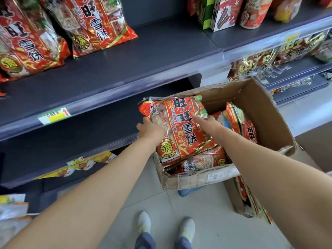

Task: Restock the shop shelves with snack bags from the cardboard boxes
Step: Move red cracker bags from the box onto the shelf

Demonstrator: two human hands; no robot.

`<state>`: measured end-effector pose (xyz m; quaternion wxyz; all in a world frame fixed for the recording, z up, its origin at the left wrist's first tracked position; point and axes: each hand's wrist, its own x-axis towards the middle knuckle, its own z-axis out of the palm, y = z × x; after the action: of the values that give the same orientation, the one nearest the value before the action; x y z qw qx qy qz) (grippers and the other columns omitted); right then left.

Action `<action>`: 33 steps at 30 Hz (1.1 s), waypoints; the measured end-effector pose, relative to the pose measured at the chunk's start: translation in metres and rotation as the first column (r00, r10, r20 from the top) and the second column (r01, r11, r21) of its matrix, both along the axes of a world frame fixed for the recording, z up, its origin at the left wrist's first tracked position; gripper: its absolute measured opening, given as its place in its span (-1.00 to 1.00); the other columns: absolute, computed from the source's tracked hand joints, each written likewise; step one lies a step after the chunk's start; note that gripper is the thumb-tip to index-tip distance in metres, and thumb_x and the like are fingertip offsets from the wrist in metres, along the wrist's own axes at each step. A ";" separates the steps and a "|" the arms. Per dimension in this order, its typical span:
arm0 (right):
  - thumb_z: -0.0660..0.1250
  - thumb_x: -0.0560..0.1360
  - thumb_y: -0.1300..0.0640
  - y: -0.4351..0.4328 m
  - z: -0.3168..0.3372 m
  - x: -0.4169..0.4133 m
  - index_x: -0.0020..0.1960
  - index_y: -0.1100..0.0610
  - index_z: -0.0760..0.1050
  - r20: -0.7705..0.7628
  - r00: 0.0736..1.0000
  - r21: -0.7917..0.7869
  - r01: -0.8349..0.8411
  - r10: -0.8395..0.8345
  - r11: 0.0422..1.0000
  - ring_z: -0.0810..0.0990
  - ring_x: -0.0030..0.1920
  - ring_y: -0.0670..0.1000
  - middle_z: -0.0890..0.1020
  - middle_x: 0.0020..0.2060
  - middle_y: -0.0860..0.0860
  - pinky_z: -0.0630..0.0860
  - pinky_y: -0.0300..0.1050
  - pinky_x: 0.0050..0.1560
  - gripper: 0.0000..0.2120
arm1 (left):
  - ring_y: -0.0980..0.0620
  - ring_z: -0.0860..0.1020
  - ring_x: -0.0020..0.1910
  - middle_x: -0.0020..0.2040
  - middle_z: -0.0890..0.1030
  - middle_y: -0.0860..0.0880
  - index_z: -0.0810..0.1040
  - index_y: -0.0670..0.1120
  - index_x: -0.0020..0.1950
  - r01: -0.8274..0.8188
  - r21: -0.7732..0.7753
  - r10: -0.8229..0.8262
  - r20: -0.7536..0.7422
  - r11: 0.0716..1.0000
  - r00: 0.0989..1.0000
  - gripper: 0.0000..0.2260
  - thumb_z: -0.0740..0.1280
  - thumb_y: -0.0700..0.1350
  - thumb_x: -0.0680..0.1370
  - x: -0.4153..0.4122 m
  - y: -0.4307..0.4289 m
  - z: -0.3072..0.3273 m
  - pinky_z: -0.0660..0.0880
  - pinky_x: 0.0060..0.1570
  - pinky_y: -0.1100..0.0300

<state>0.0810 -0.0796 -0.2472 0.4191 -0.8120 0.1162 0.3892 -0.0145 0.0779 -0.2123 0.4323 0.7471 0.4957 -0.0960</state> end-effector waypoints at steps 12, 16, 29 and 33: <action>0.51 0.39 0.06 -0.019 0.039 0.010 -0.05 0.26 0.51 -0.045 0.971 0.217 0.240 -0.235 0.946 0.69 -0.26 0.12 0.69 -0.21 0.13 0.64 0.07 -0.10 -0.67 | -0.20 0.40 0.29 0.43 0.18 -0.15 0.14 -0.04 0.52 0.039 -0.050 -0.040 -0.009 0.998 0.999 -0.29 0.44 -0.11 0.46 0.000 -0.007 0.008 0.47 0.20 -0.01; 0.41 0.48 0.17 -0.028 0.068 0.008 -0.09 0.25 0.52 -0.073 0.951 0.373 0.305 -0.300 0.876 0.66 -0.42 0.01 0.69 -0.33 0.07 0.62 -0.12 -0.39 -0.85 | -0.18 0.29 0.35 0.39 0.21 -0.15 0.28 -0.09 0.48 0.074 0.009 -0.074 0.013 0.997 0.997 -0.41 0.36 0.06 0.51 -0.003 -0.013 0.018 0.38 0.29 -0.02; 0.33 0.54 0.16 -0.006 0.182 -0.008 -0.18 0.21 0.48 0.160 0.958 0.511 0.127 -0.240 0.850 0.62 -0.54 -0.06 0.66 -0.49 0.01 0.47 -0.30 -0.57 -0.85 | -0.08 0.58 0.05 0.11 0.58 -0.10 0.42 -0.13 0.14 -0.023 -0.200 0.117 0.472 0.979 0.874 -0.64 0.45 -0.07 0.44 -0.002 0.016 0.101 0.53 0.11 -0.07; 0.38 0.51 0.16 0.046 0.197 -0.018 -0.10 0.18 0.53 0.292 0.940 0.499 0.009 -0.178 0.866 0.67 -0.42 -0.05 0.70 -0.38 -0.01 0.55 -0.26 -0.46 -0.92 | -0.05 0.53 0.00 0.03 0.52 -0.06 0.37 -0.10 0.08 -0.115 -0.123 0.164 0.549 0.986 0.819 -0.76 0.39 -0.14 0.52 -0.018 0.060 0.121 0.48 -0.03 0.06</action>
<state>0.0631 -0.0333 -0.0501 0.6433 -0.7254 -0.0182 0.2440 -0.0325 0.1377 -0.0910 0.5950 0.6853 0.3970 0.1370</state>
